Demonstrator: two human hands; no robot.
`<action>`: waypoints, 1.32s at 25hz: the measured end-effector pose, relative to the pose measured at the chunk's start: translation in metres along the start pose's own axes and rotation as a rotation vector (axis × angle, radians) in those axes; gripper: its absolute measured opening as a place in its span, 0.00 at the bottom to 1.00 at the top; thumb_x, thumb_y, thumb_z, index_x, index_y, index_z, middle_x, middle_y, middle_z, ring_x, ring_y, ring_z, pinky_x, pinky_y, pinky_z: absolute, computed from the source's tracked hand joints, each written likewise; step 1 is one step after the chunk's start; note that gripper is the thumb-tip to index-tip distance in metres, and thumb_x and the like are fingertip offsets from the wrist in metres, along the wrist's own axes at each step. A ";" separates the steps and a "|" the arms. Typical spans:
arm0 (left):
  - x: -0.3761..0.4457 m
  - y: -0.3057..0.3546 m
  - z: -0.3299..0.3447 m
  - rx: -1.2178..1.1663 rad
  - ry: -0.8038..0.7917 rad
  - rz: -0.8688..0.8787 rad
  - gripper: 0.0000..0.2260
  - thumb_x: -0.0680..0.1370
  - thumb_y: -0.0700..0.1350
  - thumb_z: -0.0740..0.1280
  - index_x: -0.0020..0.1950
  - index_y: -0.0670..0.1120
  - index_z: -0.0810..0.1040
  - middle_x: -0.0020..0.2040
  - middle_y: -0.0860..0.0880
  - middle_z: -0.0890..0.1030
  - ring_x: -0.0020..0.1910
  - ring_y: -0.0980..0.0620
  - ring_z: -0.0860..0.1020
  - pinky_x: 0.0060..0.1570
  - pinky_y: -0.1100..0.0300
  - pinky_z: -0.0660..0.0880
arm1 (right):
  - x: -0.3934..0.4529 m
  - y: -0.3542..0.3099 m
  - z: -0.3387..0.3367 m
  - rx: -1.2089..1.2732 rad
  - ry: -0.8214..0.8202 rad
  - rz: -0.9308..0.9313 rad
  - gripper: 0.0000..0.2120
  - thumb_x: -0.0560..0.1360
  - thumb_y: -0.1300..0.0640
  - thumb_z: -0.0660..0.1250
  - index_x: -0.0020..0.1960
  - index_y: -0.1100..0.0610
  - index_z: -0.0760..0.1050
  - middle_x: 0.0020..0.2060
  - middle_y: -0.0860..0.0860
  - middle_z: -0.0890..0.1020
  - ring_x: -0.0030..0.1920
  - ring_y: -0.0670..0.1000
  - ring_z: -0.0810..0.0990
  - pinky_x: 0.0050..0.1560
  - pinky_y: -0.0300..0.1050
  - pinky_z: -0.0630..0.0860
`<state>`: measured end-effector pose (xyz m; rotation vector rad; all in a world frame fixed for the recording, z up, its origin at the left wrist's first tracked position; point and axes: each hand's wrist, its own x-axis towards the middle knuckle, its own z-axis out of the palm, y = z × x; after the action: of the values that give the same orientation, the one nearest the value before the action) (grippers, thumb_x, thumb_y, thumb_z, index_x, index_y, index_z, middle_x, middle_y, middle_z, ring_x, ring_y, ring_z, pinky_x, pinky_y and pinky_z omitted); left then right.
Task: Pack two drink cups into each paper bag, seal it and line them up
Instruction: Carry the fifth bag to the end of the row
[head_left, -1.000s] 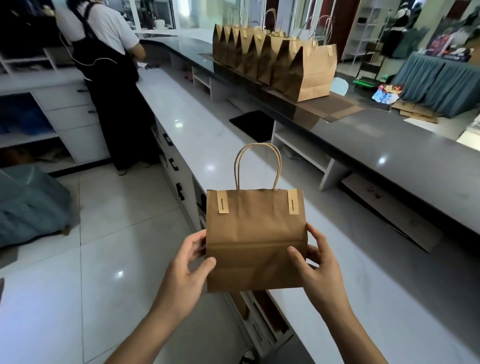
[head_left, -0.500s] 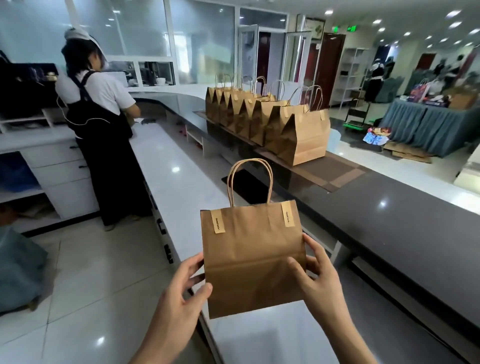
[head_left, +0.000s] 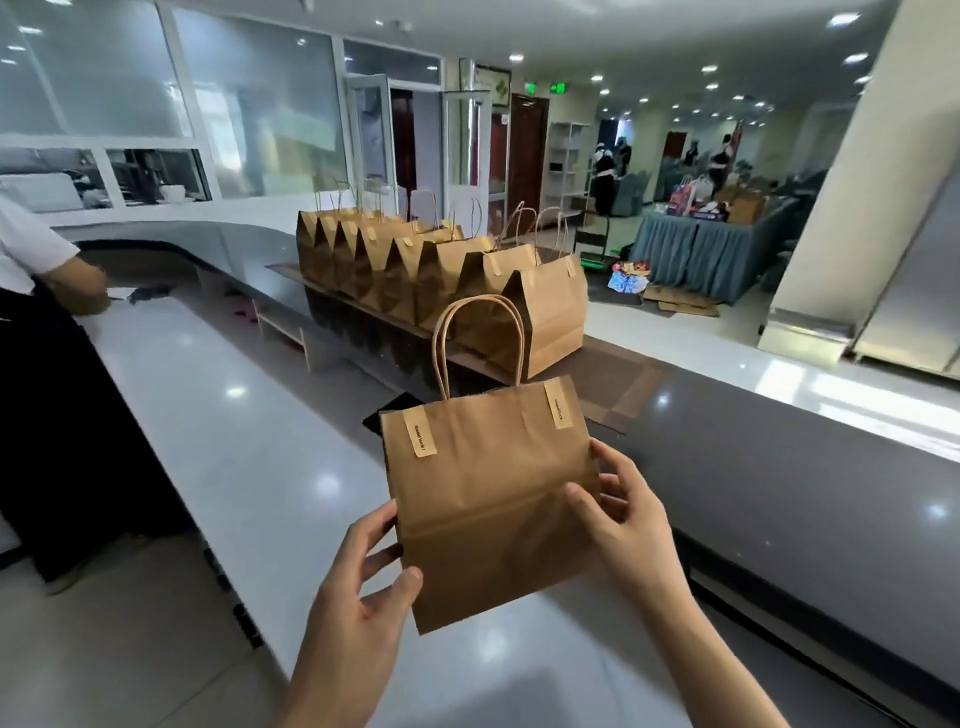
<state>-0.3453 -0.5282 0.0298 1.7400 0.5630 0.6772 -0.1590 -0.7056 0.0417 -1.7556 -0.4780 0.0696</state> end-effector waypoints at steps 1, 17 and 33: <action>0.014 0.001 -0.002 0.000 -0.015 0.013 0.25 0.79 0.43 0.70 0.62 0.72 0.69 0.53 0.80 0.74 0.56 0.70 0.77 0.38 0.80 0.73 | 0.009 -0.003 0.005 0.007 0.029 0.008 0.24 0.77 0.52 0.73 0.70 0.39 0.73 0.57 0.46 0.80 0.57 0.49 0.81 0.56 0.46 0.80; 0.152 0.005 0.037 -0.066 -0.187 0.339 0.30 0.75 0.31 0.70 0.71 0.58 0.72 0.67 0.60 0.72 0.63 0.64 0.74 0.52 0.69 0.77 | 0.137 -0.014 0.011 0.027 0.199 0.144 0.20 0.81 0.58 0.68 0.68 0.40 0.75 0.56 0.47 0.84 0.58 0.46 0.81 0.56 0.43 0.80; 0.219 -0.011 0.154 -0.089 -0.185 0.313 0.32 0.74 0.30 0.70 0.68 0.61 0.71 0.67 0.62 0.66 0.65 0.59 0.73 0.58 0.53 0.80 | 0.265 0.044 -0.021 0.087 0.221 0.185 0.23 0.79 0.66 0.66 0.68 0.45 0.76 0.57 0.51 0.84 0.57 0.45 0.82 0.60 0.49 0.81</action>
<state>-0.0815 -0.4837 0.0216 1.8005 0.1313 0.7361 0.1012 -0.6387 0.0600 -1.6939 -0.1494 0.0257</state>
